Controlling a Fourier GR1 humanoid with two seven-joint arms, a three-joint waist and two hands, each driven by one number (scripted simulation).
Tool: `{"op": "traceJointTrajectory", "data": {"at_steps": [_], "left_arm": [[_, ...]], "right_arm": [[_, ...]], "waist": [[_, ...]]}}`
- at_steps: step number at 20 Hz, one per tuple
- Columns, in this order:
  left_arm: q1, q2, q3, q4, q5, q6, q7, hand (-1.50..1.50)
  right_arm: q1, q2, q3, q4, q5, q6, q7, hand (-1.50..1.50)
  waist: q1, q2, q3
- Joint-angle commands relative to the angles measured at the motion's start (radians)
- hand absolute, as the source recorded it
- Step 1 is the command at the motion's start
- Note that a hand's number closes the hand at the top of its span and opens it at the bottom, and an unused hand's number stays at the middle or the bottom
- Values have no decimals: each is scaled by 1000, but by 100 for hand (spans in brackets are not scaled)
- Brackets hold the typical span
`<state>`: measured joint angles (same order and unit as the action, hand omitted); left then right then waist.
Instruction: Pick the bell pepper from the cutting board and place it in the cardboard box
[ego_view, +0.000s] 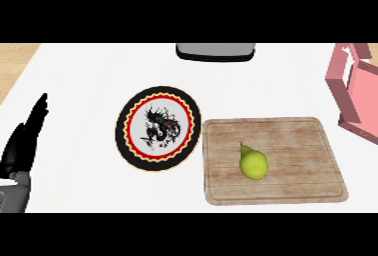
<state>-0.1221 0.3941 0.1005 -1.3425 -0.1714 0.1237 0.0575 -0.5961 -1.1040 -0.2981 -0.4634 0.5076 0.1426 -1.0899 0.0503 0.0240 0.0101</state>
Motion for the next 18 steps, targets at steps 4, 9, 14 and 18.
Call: {"op": "traceJointTrajectory", "data": {"at_steps": [4, 9, 14, 18], "left_arm": [[-24, -41, -36, 15, -34, 29, 8, 0], [-83, -13, -16, 32, -15, -3, 33, 0], [-37, -13, -25, -6, -28, 0, 36, 0], [-39, -27, -25, 27, -26, -2, -5, 0]], "right_arm": [[-117, 29, 46, 48, -46, 249, -97, 150], [-183, 83, 108, 89, -39, 300, -4, 150], [-249, 137, 159, 123, -21, 303, 41, 150], [-341, 216, 191, 160, 6, 242, 129, 150]], "waist": [[18, -1, -5], [21, 3, -6], [28, -4, -5], [37, 3, -6]]}}
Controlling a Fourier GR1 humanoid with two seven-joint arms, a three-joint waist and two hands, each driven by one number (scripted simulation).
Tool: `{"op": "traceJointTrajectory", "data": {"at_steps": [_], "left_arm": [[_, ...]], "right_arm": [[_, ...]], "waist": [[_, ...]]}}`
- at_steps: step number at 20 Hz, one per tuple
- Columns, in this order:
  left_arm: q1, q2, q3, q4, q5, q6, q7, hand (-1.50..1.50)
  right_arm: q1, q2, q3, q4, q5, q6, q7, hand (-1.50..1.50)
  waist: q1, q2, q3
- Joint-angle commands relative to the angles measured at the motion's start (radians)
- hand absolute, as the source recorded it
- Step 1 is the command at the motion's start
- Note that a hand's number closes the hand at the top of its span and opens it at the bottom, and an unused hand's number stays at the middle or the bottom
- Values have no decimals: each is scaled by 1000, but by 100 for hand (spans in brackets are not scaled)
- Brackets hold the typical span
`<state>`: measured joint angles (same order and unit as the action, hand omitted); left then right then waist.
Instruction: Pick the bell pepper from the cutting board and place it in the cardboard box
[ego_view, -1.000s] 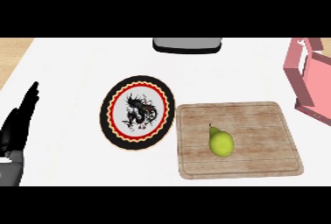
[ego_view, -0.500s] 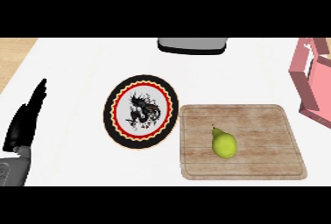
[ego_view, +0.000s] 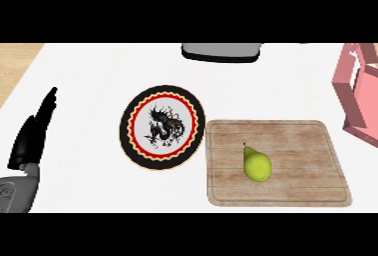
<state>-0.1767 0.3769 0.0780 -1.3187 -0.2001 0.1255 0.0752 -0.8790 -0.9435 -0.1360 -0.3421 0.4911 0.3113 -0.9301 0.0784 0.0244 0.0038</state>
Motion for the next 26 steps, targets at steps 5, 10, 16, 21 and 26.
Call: {"op": "traceJointTrajectory", "data": {"at_steps": [5, 10, 16, 21, 26], "left_arm": [[16, -7, 5, 4, -7, 5, -27, 0], [1, 26, 33, 38, 21, -40, -47, 0], [-32, 19, 43, 46, 15, -23, -24, 0], [19, -7, 21, 21, -12, 5, -53, 0], [26, -13, 26, 29, -8, 6, -57, 0]], "right_arm": [[-104, 108, 39, 120, 59, -38, 18, 150], [-122, 182, 58, 198, 76, 11, 118, -150], [-100, 196, 33, 223, 55, 24, 29, -150], [-151, 194, -51, 225, -29, 61, 17, -150], [-173, 127, -163, 260, -142, 149, 51, -150]], "waist": [[0, 4, 0], [3, 9, -1], [-11, 7, 1], [-6, 4, 2], [-11, 4, 2]]}}
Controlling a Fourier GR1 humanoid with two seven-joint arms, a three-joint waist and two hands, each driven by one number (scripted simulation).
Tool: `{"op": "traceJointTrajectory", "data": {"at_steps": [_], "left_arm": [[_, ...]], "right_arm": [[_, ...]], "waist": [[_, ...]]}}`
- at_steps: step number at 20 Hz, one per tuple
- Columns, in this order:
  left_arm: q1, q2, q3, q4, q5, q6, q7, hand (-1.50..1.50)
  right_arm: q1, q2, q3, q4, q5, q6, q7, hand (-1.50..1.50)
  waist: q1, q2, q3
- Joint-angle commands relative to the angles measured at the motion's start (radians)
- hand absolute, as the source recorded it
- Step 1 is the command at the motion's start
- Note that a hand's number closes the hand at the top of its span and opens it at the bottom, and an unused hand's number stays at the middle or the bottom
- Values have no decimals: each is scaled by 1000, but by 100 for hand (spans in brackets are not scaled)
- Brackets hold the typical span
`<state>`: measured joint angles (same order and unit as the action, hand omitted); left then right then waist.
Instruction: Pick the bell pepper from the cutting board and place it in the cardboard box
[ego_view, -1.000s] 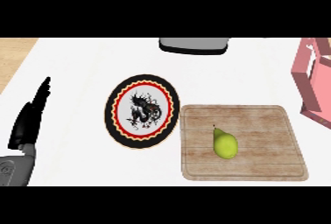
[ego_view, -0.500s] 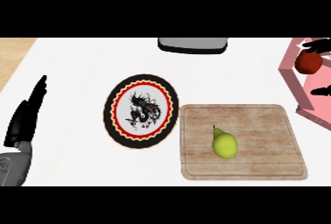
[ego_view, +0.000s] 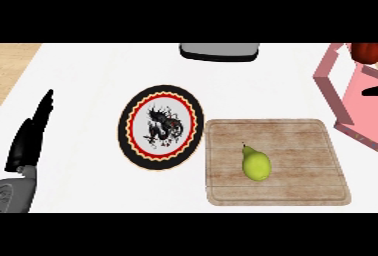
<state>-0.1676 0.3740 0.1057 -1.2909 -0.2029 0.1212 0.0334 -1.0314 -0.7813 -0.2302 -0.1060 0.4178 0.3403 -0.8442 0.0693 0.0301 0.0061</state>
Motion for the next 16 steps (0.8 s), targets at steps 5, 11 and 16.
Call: {"op": "traceJointTrajectory", "data": {"at_steps": [5, 11, 16], "left_arm": [[17, -19, -11, -15, -8, 10, -15, 0], [-6, -8, 1, -6, -4, 5, 4, 0], [-3, -14, 5, -22, 2, 10, -10, 0]], "right_arm": [[12, -109, -122, 41, -124, 188, -20, -150], [43, -227, -156, 42, -162, 299, 37, -150], [89, -270, -176, 33, -182, 288, 63, -150]], "waist": [[9, 10, 4], [-9, 13, 6], [-1, 20, 11]]}}
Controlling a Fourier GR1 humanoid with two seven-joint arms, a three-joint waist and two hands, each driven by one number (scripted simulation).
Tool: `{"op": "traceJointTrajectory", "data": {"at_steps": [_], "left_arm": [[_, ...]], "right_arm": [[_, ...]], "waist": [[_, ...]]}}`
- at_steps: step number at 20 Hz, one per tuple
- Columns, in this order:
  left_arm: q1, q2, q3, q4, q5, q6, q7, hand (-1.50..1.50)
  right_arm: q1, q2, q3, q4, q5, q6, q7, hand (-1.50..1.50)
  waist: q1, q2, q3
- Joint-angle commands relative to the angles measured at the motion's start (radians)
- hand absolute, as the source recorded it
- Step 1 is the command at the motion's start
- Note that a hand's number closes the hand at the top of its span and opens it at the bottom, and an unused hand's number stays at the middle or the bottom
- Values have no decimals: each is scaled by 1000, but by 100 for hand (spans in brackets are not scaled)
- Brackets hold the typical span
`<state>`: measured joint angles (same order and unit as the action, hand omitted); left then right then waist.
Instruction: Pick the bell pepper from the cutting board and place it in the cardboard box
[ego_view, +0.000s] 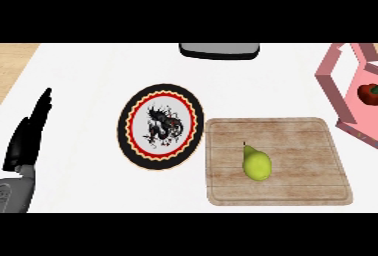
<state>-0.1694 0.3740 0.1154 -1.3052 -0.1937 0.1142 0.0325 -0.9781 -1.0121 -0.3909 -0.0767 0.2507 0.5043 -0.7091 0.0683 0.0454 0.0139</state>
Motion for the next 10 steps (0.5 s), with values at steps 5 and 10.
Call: {"op": "traceJointTrajectory", "data": {"at_steps": [5, 10], "left_arm": [[8, 2, -1, -20, -2, 1, 7, 0], [6, 6, 6, -19, 5, -4, -9, 0]], "right_arm": [[68, -88, -24, -18, -27, 143, -62, -150], [100, -100, 0, -53, -8, 149, -53, -150]], "waist": [[1, 2, 8], [7, 9, 10]]}}
